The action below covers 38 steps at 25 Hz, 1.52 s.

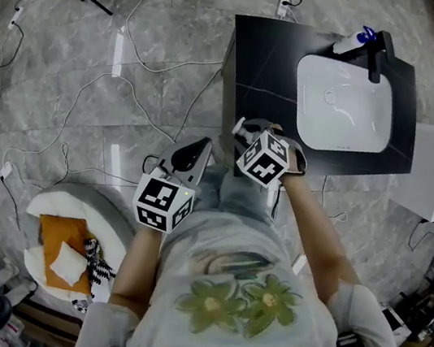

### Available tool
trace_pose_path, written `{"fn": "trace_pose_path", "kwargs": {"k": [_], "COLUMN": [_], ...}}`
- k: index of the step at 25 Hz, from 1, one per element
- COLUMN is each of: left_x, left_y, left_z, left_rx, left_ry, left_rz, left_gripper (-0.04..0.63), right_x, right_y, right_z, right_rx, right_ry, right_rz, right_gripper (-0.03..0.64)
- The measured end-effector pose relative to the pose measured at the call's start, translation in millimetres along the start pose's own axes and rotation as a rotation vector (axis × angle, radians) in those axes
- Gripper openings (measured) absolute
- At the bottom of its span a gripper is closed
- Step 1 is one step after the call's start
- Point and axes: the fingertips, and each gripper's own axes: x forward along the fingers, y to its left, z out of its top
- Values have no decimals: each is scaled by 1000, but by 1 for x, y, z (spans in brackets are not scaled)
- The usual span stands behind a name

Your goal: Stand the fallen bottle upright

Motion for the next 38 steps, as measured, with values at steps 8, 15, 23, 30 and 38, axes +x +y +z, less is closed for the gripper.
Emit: {"fn": "trace_pose_path", "kwargs": {"k": [8,15,23,30,38], "left_x": [1,-3,-5,-7,-6], "left_y": [3,9,9,8,2], "left_z": [0,-2,-1,-2,-4], "left_rx": [-1,-2,2,3,6], "left_ry": [1,7,3,5,6], "left_rz": [-11,1,-1,-4,-7], "left_gripper": [18,18,18,18,18], "right_x": [11,17,14,11,2], "right_y": [-5,-3,-2,0,-3], "right_z": [-5,-7,-6,-6,-6], "right_rx": [-15,-16,-12,-6,26], "right_ry": [72,105,95,78,52], "right_rz": [-5,-24,-36,-43,-51], "right_gripper": [153,133,129,124,121]}}
